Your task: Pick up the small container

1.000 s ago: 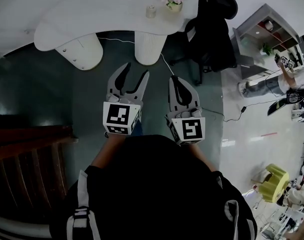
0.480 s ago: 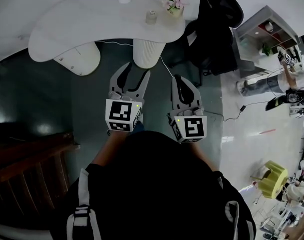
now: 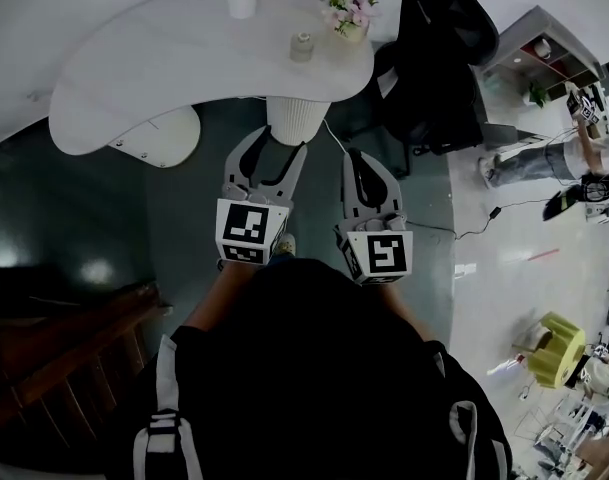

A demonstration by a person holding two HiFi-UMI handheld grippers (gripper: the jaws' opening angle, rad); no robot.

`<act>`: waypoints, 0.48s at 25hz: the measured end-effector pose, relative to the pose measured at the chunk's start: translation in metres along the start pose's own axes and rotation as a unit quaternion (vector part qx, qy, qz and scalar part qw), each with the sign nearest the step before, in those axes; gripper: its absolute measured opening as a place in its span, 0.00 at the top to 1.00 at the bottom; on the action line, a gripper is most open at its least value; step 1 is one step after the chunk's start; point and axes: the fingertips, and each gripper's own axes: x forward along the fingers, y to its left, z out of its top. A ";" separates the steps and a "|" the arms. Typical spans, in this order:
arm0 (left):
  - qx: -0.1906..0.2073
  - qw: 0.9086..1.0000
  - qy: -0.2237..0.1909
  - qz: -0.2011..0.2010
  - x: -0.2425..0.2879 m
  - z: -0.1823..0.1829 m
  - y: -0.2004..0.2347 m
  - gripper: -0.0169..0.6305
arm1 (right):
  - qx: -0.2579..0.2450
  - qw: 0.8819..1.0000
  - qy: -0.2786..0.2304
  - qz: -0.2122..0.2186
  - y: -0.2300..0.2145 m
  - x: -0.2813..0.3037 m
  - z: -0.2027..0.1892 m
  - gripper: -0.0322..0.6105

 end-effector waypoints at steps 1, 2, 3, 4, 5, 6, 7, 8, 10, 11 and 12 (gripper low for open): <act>0.000 1.000 0.002 -0.002 0.003 -0.001 0.002 0.62 | 0.002 1.000 0.001 -0.002 0.000 0.004 0.001 0.91; -0.001 1.000 0.003 -0.003 0.006 -0.001 0.005 0.62 | 0.002 1.000 0.001 -0.002 0.000 0.008 0.002 0.91; -0.002 1.000 0.004 -0.004 0.008 -0.001 0.007 0.61 | 0.002 1.000 0.001 -0.003 0.000 0.010 0.003 0.91; -0.002 1.000 0.003 -0.004 0.010 -0.001 0.009 0.61 | 0.001 1.000 0.001 -0.002 -0.001 0.013 0.003 0.91; -0.002 1.000 0.003 -0.005 0.012 0.001 0.011 0.61 | 0.000 1.000 0.001 -0.002 -0.001 0.015 0.003 0.91; -0.002 1.000 0.001 -0.006 0.014 0.002 0.013 0.61 | 0.000 1.000 -0.001 -0.001 -0.002 0.018 0.003 0.91; -0.003 1.000 -0.001 -0.008 0.016 0.004 0.014 0.61 | 0.000 1.000 -0.001 -0.002 -0.002 0.020 0.004 0.91; -0.004 1.000 -0.003 -0.009 0.017 0.004 0.015 0.61 | 0.001 1.000 -0.001 -0.003 -0.003 0.021 0.005 0.91; -0.006 1.000 -0.002 -0.011 0.019 0.003 0.016 0.61 | 0.001 1.000 -0.001 -0.004 -0.005 0.024 0.006 0.91; -0.006 1.000 -0.001 -0.012 0.021 0.003 0.017 0.61 | 0.000 1.000 -0.002 -0.003 -0.005 0.026 0.005 0.91; -0.007 1.000 -0.001 -0.013 0.023 0.002 0.017 0.61 | -0.002 1.000 -0.003 -0.001 -0.006 0.028 0.004 0.91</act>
